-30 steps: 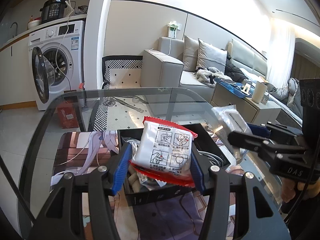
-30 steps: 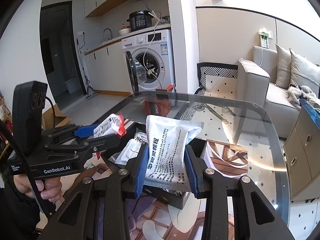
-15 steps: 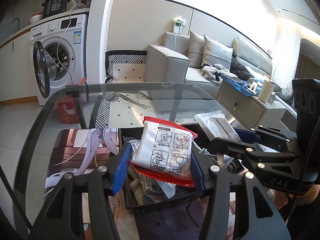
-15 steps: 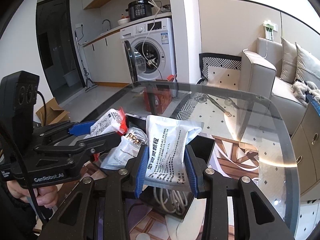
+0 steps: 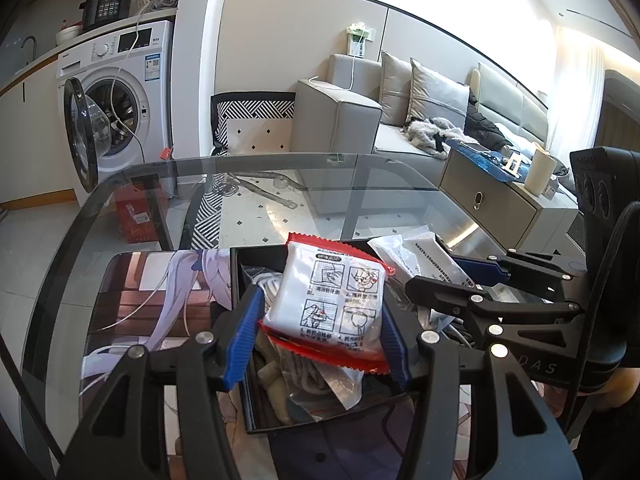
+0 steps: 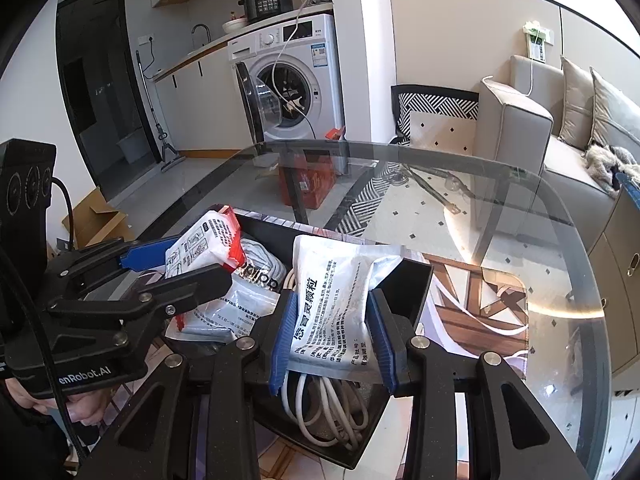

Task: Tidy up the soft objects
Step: 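Open both tools to release the packets into the box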

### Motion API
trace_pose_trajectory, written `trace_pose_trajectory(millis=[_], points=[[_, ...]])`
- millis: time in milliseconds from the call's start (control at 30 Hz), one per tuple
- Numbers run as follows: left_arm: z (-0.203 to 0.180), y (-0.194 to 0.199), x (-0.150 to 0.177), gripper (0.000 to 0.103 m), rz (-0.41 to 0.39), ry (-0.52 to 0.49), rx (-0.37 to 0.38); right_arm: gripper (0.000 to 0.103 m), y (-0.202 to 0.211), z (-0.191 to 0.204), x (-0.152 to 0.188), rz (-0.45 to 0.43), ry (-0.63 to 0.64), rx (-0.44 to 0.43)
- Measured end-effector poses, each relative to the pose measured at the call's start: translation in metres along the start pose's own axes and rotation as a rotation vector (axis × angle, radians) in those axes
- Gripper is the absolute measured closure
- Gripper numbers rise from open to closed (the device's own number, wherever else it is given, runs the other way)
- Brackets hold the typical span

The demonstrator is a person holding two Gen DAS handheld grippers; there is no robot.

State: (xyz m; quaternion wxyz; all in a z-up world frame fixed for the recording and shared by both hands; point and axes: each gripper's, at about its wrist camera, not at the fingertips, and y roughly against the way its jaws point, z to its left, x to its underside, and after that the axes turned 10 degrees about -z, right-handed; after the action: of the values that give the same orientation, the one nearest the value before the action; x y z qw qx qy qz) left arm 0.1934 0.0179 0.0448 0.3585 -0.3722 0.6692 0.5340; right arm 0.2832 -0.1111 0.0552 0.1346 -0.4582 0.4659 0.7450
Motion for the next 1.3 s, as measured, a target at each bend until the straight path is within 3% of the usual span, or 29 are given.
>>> trace_pose_trajectory(millis=[233, 333, 500, 700, 767, 833, 900, 967, 1100, 1167, 1300], points=[[-0.002, -0.004, 0.001, 0.048, 0.007, -0.009, -0.003, 0.062, -0.007, -0.001, 0.001, 0.022, 0.003, 0.013], [-0.002, -0.006, 0.003, 0.048, 0.011, -0.016, -0.004, 0.051, -0.007, 0.002, 0.0, 0.019, 0.018, 0.02], [-0.003, -0.008, 0.003, 0.048, 0.013, -0.021, -0.005, 0.049, 0.01, 0.005, 0.0, -0.021, 0.063, 0.043], [-0.009, -0.012, 0.004, 0.047, 0.021, -0.044, -0.003, 0.04, 0.034, 0.0, 0.001, -0.058, 0.064, 0.068], [-0.012, -0.013, 0.005, 0.046, 0.027, -0.054, -0.008, 0.028, 0.041, 0.0, 0.002, -0.071, 0.067, 0.079], [-0.014, -0.012, 0.006, 0.044, 0.031, -0.064, -0.011, 0.024, 0.045, -0.001, 0.004, -0.07, 0.075, 0.09], [-0.015, -0.011, 0.005, 0.042, 0.036, -0.07, -0.008, 0.021, 0.048, -0.002, 0.006, -0.066, 0.074, 0.091], [-0.014, -0.008, 0.005, 0.03, 0.034, -0.072, -0.008, 0.016, 0.05, -0.002, 0.009, -0.065, 0.068, 0.092], [-0.01, 0.006, 0.006, 0.017, 0.014, -0.066, 0.0, 0.003, 0.059, -0.004, 0.015, -0.092, 0.048, 0.091], [-0.006, 0.015, 0.006, 0.002, 0.0, -0.059, -0.003, 0.001, 0.065, -0.003, 0.017, -0.121, 0.04, 0.082], [-0.002, 0.034, 0.008, 0.0, -0.048, -0.066, -0.012, 0.001, 0.077, 0.001, 0.021, -0.16, 0.042, 0.072]])
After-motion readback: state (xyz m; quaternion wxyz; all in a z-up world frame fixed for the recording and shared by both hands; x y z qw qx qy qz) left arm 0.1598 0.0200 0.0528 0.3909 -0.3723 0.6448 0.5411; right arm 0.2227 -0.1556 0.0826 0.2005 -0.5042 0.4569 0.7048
